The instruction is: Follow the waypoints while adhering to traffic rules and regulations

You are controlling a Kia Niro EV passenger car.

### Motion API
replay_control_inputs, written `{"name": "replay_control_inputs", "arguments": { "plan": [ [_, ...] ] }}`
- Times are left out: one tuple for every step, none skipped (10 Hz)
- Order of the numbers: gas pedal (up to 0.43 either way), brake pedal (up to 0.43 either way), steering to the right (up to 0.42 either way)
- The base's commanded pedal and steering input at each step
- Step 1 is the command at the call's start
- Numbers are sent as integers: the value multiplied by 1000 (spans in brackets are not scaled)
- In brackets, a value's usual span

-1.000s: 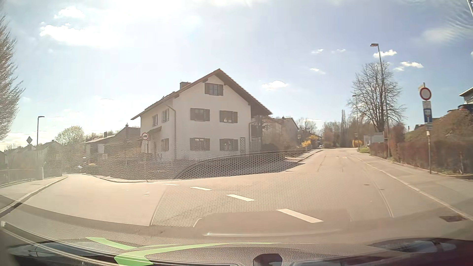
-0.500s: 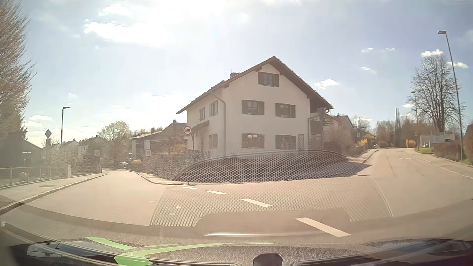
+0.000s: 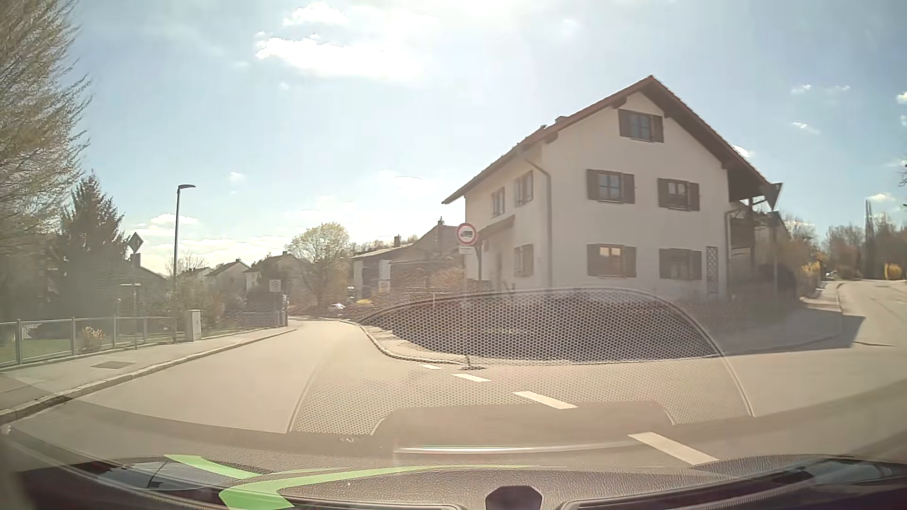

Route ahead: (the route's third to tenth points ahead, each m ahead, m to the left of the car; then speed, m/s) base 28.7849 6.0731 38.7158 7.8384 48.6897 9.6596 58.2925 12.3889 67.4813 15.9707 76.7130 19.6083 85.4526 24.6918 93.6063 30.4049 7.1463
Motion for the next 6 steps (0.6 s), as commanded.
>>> {"name": "replay_control_inputs", "arguments": {
  "plan": [
    [138, 0, -232],
    [138, 0, -217],
    [138, 0, -198],
    [138, 0, -165],
    [138, 0, -127],
    [138, 0, -105]
  ]
}}
